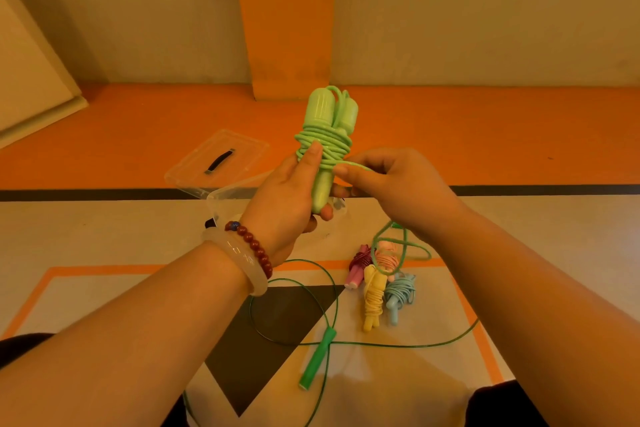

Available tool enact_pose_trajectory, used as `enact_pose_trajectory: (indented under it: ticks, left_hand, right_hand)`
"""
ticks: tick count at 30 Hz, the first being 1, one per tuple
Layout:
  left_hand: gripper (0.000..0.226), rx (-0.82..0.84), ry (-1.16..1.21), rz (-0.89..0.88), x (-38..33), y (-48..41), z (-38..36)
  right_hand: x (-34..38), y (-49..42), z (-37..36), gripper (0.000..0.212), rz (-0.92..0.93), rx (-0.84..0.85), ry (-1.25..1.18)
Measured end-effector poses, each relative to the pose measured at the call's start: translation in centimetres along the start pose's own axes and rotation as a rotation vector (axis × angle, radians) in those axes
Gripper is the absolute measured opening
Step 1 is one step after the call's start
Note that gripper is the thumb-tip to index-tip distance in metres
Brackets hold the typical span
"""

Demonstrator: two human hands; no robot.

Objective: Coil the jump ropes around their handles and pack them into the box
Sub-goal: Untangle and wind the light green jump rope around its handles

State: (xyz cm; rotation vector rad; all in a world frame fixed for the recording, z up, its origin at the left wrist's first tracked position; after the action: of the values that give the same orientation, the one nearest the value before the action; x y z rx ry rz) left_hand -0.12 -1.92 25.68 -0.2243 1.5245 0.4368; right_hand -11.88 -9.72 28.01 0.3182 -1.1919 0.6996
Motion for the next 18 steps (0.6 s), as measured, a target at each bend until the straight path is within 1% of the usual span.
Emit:
enact_pose_trajectory:
  ticks: [4, 9, 12, 15, 17, 18]
  left_hand:
    - [0.038, 0.043, 0.016, -0.004, -0.2, 0.0, -0.3]
    - [0.041, 0.001, 0.01, -0.039, -0.1, 0.0, -0.4]
    - [0.044, 0.056, 0.15, 0.044, 0.4, 0.2, -0.9]
    - [0.048, 0.166, 0.29, 0.137, 0.6, 0.3, -1.5]
    - [0.05, 0.212, 0.312, 0.16, 0.6, 0.4, -1.6]
    - [0.051, 0.209, 0.288, 0.152, 0.5, 0.3, -1.6]
  right_hand:
    - [-0.4, 0.0, 0.8, 0.023, -0.026, -0.033, -0.053]
    - [-1.0, 0.0, 0.0, 0.022, -0.102, 0.029, -0.225]
    - [-1.4, 0.0, -0.4, 0.02, -0.158, 0.057, -0.351]
    - [-1.4, 0.2, -0.7, 0.012, -0.201, 0.081, -0.494]
    - [-1.4, 0.2, -0.9, 0.014, -0.204, 0.081, -0.586]
    - [-1.3, 0.3, -0.9, 0.016, -0.196, 0.07, -0.616]
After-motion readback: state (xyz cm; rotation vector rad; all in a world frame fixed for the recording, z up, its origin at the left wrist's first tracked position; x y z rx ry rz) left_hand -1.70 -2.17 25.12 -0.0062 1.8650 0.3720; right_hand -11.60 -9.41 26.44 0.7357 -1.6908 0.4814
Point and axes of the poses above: each hand's wrist, its own y-axis away from the middle knuckle, its own z-axis out of the back of the hand, x = y × z, the point moved 4 cm from there along -y, towards the middle knuckle, and after that the axes turned 7 degrees about -y, right-handed, at the moved point
